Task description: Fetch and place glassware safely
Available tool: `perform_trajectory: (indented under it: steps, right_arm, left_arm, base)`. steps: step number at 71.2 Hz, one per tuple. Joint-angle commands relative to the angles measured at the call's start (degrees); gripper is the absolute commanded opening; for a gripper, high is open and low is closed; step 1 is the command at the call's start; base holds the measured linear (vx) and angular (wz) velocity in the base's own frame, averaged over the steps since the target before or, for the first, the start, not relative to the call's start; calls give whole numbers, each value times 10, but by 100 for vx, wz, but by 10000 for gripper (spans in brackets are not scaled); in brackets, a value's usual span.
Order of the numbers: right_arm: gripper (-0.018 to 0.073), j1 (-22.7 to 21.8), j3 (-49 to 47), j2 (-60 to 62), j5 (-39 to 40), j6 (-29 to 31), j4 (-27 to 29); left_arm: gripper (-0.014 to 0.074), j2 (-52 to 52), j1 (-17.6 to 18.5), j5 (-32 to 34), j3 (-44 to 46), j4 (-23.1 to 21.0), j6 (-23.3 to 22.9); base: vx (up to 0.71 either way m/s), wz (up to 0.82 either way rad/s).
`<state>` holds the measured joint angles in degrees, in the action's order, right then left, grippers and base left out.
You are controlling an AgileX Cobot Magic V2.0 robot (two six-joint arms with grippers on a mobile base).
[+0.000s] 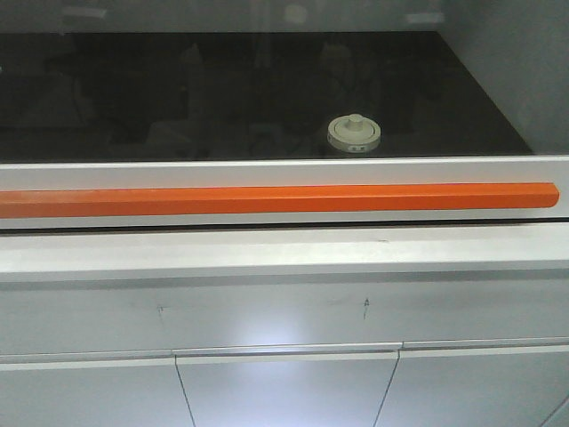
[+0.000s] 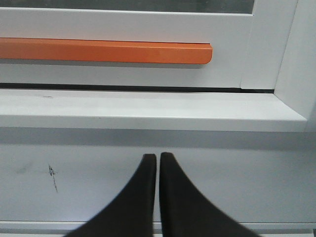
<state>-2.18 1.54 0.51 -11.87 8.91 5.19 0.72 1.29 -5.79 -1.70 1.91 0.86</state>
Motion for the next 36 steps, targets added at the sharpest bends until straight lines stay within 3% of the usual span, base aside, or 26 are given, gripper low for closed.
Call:
perform_trajectory:
  steps: [1, 13, 36]
  right_arm:
    - [-3, -3, 11, 8, 54, 6, -4]
    - [-3, -3, 11, 8, 79, 6, -3]
    - [-3, -3, -1, 8, 235, -10, 0]
  left_arm:
    - [-7, 6, 2, 48, -14, -5, -5]
    - [-7, 6, 2, 55, -14, -5, -5]
    - [-7, 6, 2, 203, 14, -6, -9]
  base:
    - [0, 0]
    - [0, 0]
    - [0, 0]
